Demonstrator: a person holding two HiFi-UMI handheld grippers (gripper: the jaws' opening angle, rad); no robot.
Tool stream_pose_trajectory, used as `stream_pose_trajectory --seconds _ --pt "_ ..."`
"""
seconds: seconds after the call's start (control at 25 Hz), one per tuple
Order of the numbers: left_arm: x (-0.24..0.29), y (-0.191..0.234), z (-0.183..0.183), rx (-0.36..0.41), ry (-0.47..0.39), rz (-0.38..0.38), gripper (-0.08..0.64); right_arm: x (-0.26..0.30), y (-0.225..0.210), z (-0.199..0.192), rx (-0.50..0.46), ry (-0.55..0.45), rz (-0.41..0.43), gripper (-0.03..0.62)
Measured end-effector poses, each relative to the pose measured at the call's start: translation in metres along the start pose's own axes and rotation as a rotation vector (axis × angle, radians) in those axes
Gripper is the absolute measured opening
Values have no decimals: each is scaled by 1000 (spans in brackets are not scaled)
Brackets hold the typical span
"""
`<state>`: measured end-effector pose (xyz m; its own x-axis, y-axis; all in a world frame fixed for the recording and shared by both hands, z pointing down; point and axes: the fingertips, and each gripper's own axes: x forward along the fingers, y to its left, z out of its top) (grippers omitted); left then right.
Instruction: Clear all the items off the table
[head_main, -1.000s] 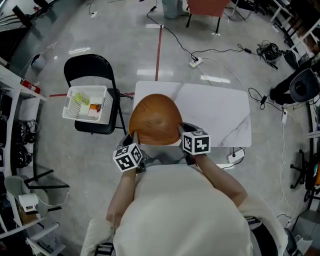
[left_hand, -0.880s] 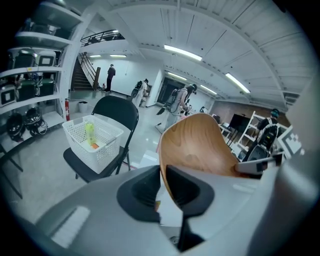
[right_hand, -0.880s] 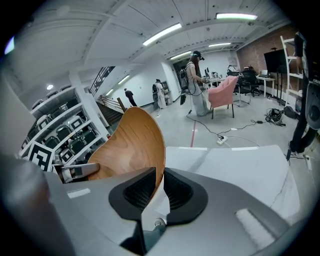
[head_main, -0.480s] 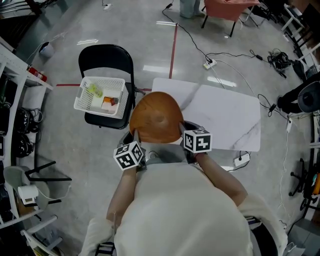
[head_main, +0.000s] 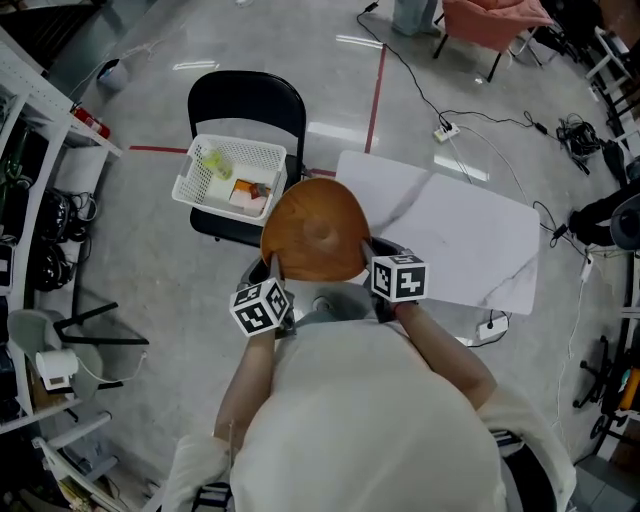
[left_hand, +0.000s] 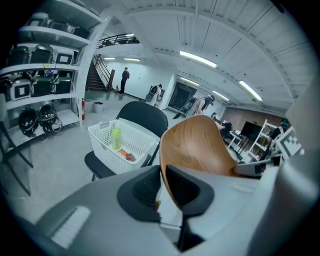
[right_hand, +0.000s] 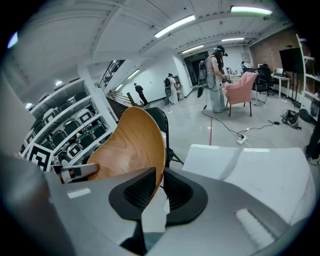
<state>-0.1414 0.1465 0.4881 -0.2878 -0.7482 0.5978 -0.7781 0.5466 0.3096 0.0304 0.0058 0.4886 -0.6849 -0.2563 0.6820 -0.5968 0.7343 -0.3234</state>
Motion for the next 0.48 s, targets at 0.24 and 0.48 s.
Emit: stream_pose_trajectory --seconds 0.24,0.48 --pt "-7 27 5 -50 -26 48 40 20 24 10 -56 22 43 48" --pt "-14 45 7 -105 -51 110 40 36 42 21 -97 43 94 46"
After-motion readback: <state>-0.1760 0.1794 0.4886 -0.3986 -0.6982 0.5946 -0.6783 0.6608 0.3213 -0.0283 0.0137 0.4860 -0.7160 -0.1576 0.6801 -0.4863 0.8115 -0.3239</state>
